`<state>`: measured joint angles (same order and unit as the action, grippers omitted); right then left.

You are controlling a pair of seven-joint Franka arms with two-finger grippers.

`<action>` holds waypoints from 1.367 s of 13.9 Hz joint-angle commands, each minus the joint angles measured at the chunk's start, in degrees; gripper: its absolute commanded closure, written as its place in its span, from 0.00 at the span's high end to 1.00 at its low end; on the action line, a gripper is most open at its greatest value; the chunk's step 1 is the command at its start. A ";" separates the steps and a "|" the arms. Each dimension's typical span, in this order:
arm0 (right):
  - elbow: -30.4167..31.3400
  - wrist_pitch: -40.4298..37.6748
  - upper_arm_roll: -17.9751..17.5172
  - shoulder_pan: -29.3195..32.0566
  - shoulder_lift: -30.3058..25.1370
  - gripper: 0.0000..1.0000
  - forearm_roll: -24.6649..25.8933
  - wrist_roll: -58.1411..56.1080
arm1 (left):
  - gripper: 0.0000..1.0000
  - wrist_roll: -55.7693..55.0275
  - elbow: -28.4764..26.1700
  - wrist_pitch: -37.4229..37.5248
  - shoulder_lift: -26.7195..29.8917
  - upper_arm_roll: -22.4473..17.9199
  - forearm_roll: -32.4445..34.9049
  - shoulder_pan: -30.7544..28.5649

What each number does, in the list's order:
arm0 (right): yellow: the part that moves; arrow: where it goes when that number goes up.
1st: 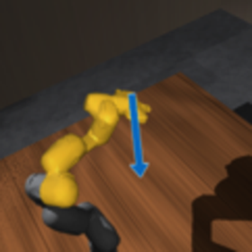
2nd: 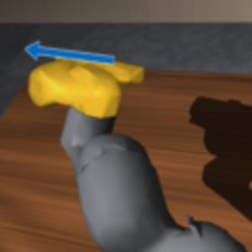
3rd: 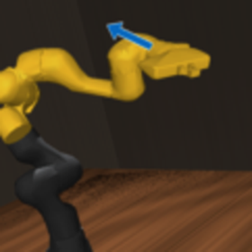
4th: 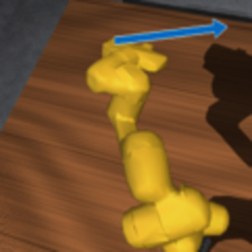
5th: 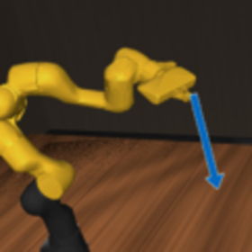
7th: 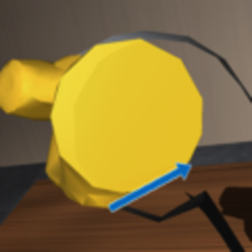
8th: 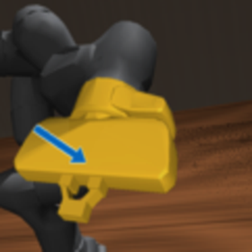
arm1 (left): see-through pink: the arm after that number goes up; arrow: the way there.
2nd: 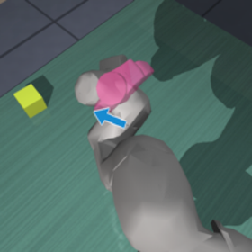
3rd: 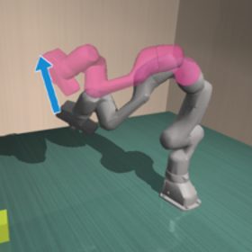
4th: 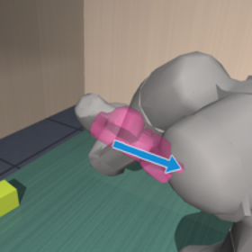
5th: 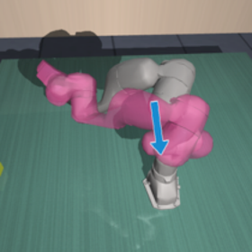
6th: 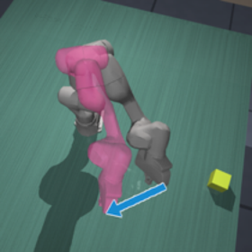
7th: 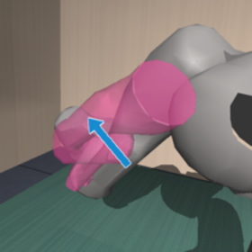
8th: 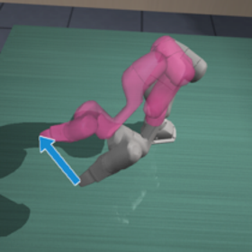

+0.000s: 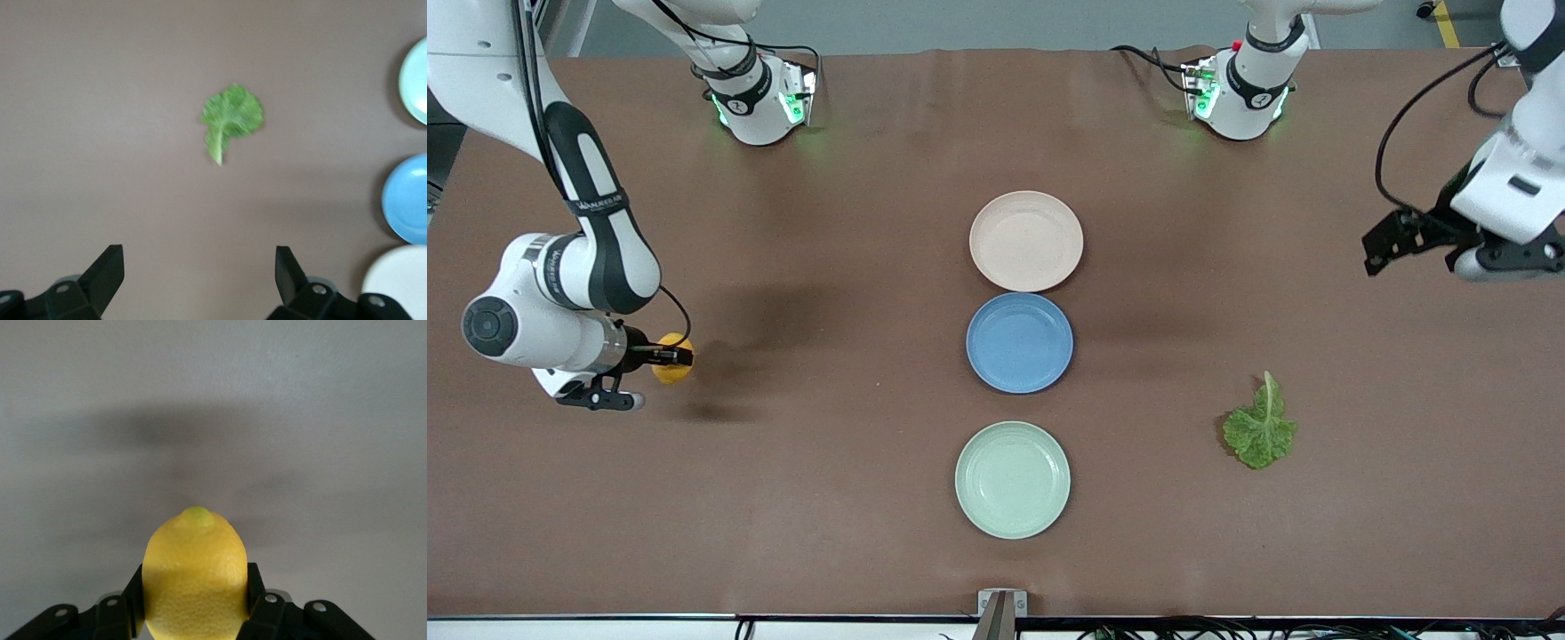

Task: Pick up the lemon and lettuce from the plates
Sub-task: 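Lower the lemon and open the right gripper while the left gripper withdraws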

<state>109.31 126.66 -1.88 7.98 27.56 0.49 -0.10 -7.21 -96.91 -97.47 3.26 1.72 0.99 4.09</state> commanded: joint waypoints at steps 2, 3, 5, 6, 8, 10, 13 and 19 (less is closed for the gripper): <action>-0.32 1.99 -1.46 1.43 1.70 0.22 0.21 0.01 | 1.00 2.64 -1.00 7.63 4.12 0.57 -3.71 -1.98; -0.32 2.79 -1.46 1.60 2.58 0.22 0.21 0.01 | 1.00 2.64 -0.92 9.13 4.30 0.74 -3.63 -2.06; -0.32 4.11 -1.46 1.60 3.81 0.24 0.21 0.01 | 1.00 2.55 -1.00 9.23 6.05 1.96 -3.19 -2.15; -0.32 4.12 -1.46 1.60 3.99 0.27 0.21 0.01 | 1.00 2.55 -1.09 9.14 6.23 2.23 -2.93 -2.15; -0.41 4.12 -1.46 1.51 4.08 0.39 0.30 0.19 | 1.00 2.55 -1.71 8.70 6.76 2.76 -2.40 -2.24; -0.32 3.42 -1.46 0.90 3.65 1.00 0.30 0.54 | 1.00 2.64 -2.06 6.16 7.03 2.67 -1.61 -2.33; -0.85 -3.50 -1.64 0.46 -1.96 1.00 0.39 1.77 | 1.00 2.64 -2.15 5.27 6.94 2.94 0.77 -1.89; -2.51 -23.36 -2.08 -1.91 -19.28 1.00 0.30 4.67 | 1.00 2.55 -1.88 3.87 4.92 3.46 1.74 -1.10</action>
<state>105.29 106.92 -3.66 6.20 13.75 0.48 3.37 -5.58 -98.67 -92.98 8.09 4.25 1.19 2.95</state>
